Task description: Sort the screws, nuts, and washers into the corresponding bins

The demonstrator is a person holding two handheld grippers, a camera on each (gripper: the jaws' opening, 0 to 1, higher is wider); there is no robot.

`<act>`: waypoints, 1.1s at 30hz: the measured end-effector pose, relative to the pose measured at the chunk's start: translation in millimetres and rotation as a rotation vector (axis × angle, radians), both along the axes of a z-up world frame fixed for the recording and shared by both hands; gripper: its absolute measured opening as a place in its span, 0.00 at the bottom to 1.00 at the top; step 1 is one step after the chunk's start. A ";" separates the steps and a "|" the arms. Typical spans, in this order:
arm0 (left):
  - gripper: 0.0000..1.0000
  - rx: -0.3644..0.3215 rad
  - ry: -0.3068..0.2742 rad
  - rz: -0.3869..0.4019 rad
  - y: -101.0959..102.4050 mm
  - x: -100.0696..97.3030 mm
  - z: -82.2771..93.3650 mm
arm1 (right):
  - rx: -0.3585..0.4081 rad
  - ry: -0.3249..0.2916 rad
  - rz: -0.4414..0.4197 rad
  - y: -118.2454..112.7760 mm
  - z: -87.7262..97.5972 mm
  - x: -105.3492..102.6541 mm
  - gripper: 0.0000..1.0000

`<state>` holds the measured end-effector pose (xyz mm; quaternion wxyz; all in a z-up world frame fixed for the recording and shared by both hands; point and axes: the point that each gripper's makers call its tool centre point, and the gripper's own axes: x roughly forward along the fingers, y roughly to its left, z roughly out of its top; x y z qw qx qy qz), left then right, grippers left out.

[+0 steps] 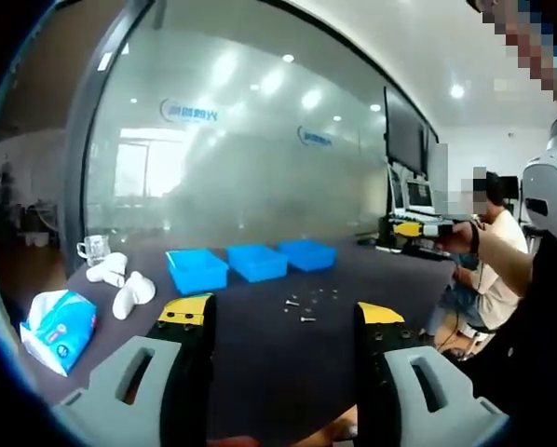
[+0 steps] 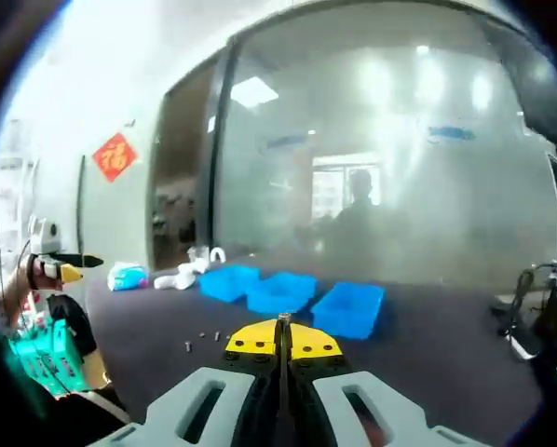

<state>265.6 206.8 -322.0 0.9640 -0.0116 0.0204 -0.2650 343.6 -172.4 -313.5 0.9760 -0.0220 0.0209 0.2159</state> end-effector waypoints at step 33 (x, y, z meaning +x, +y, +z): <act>0.55 -0.027 -0.016 0.005 -4.4 -2.5 3.6 | 0.072 -0.008 -0.119 16.0 24.1 167.4 0.00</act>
